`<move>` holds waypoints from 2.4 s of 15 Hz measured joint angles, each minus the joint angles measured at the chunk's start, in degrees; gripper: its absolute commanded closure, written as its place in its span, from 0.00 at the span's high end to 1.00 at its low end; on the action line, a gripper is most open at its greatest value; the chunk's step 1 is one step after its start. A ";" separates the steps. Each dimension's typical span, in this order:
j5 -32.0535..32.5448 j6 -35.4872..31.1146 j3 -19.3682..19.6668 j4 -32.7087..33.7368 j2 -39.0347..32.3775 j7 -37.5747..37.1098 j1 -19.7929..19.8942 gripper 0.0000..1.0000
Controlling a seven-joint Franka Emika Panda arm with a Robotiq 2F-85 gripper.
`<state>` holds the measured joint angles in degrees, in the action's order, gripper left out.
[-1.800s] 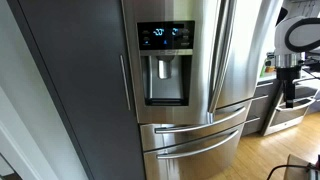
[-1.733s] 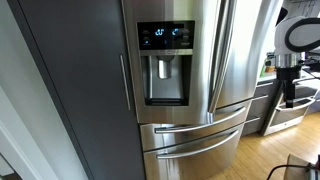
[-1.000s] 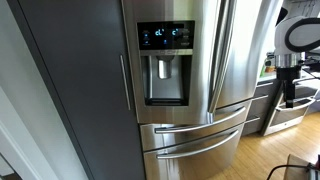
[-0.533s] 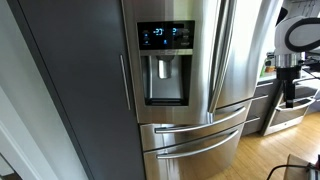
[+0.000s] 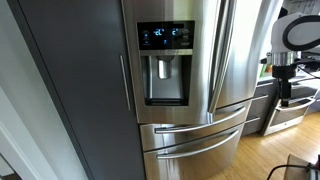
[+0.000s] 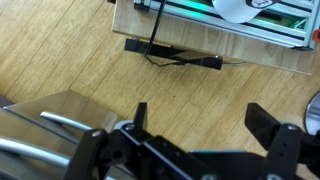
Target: Close the open refrigerator door fully
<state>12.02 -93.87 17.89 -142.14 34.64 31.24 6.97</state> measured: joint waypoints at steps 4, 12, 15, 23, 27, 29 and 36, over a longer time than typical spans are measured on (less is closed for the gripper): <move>-0.16 -0.37 -9.93 2.14 1.84 -8.77 -3.24 1.00; 3.89 -5.73 -23.74 5.68 5.92 -30.47 -5.27 1.00; 8.30 -10.73 -25.85 5.62 8.10 -34.09 -5.29 1.00; 21.71 -31.67 -28.79 4.21 9.52 -46.75 -2.19 1.00; 26.56 -39.55 -30.49 3.22 9.27 -53.44 1.32 1.00; 27.74 -41.67 -31.01 2.95 9.24 -55.73 2.48 1.00; 30.54 -51.72 -31.04 1.93 7.58 -57.41 5.38 1.00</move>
<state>42.57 -145.59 -13.15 -140.21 42.22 -26.17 12.35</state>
